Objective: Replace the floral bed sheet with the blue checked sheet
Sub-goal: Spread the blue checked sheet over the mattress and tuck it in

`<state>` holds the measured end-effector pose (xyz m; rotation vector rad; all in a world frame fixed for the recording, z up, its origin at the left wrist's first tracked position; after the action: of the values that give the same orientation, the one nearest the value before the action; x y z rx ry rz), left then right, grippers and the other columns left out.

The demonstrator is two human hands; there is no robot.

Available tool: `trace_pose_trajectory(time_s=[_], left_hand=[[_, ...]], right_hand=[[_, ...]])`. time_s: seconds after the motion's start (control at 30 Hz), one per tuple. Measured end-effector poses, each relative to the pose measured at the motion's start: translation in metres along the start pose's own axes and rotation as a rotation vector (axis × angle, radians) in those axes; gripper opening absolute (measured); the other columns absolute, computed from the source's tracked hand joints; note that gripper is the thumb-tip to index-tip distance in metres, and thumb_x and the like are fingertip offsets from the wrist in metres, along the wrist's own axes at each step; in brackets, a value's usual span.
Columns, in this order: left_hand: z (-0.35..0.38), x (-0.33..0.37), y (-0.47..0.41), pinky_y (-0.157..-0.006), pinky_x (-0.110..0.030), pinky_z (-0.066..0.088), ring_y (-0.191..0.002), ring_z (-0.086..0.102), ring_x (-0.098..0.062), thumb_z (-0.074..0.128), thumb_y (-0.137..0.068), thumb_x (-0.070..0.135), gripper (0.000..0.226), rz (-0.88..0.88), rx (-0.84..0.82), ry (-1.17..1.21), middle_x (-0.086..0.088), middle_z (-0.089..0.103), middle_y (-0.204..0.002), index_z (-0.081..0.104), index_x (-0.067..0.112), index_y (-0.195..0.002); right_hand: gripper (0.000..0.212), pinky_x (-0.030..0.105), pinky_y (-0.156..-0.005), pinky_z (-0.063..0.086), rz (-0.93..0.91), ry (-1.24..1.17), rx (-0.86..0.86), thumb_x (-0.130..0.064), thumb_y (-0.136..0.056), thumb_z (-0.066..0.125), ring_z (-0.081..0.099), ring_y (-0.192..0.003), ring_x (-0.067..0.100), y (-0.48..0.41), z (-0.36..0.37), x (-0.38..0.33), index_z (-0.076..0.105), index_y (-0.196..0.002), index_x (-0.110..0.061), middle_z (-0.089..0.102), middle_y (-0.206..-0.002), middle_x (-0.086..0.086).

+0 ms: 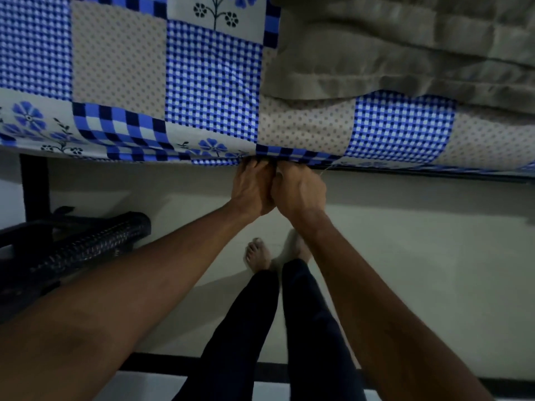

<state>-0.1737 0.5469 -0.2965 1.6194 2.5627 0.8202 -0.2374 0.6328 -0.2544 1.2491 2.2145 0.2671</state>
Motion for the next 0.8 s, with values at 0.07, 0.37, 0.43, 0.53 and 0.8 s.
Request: trace_pose_trajectory(time_s=[0.07, 0.37, 0.43, 0.53, 0.8], left_hand=[[-0.008, 0.002, -0.009, -0.103, -0.040, 0.043, -0.117, 0.057, -0.029, 0.068, -0.082, 0.033, 0.044, -0.010, -0.054, -0.012, -0.007, 0.063, -0.125, 0.062, 0.017, -0.123], [-0.008, -0.017, 0.024, -0.109, -0.044, 0.040, -0.125, 0.053, -0.028, 0.072, -0.071, 0.018, 0.067, 0.124, 0.079, 0.034, -0.011, 0.059, -0.135, 0.055, 0.004, -0.134], [-0.003, -0.021, 0.030, -0.112, -0.045, 0.037, -0.132, 0.047, -0.028, 0.070, -0.073, 0.021, 0.074, 0.100, 0.089, -0.036, -0.010, 0.050, -0.143, 0.047, 0.005, -0.142], [-0.002, -0.028, 0.026, -0.113, -0.045, 0.034, -0.132, 0.041, -0.027, 0.068, -0.072, 0.023, 0.079, 0.090, 0.064, -0.159, -0.005, 0.044, -0.145, 0.042, 0.011, -0.145], [-0.030, 0.008, -0.017, -0.089, -0.040, 0.048, -0.110, 0.061, -0.030, 0.063, -0.087, 0.018, 0.029, -0.241, -0.160, -0.034, -0.013, 0.065, -0.118, 0.062, 0.008, -0.114]], right_hand=[[0.021, 0.040, -0.078, 0.052, -0.020, -0.066, 0.005, -0.019, -0.091, 0.051, 0.064, -0.100, 0.031, 0.000, 0.006, -0.002, 0.065, -0.105, -0.015, 0.070, -0.107, 0.009], [0.073, 0.056, -0.115, 0.024, 0.067, 0.242, -0.321, -0.044, -0.088, 0.061, 0.023, -0.147, 0.028, -0.017, 0.025, 0.000, 0.032, -0.151, -0.023, 0.035, -0.157, 0.004], [0.080, 0.055, -0.112, 0.029, 0.112, 0.233, -0.367, -0.041, -0.089, 0.058, 0.010, -0.150, 0.025, -0.015, 0.030, -0.002, 0.019, -0.156, -0.023, 0.019, -0.163, 0.000], [0.071, 0.054, -0.108, 0.035, 0.127, 0.147, -0.245, -0.028, -0.090, 0.056, 0.012, -0.149, 0.025, -0.009, 0.036, -0.003, 0.025, -0.153, -0.023, 0.021, -0.162, -0.002], [0.033, 0.044, -0.094, 0.049, -0.062, -0.013, 0.027, -0.028, -0.089, 0.051, 0.056, -0.121, 0.031, -0.001, 0.026, 0.008, 0.065, -0.117, -0.015, 0.067, -0.124, 0.005]])
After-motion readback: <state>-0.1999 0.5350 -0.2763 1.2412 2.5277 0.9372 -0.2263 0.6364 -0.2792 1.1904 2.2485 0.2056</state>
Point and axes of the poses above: each hand's wrist, its own y-axis away from the middle knuckle, its own z-axis out of the palm, x = y × z, the point moved 2 cm from there along -y, towards the middle knuckle
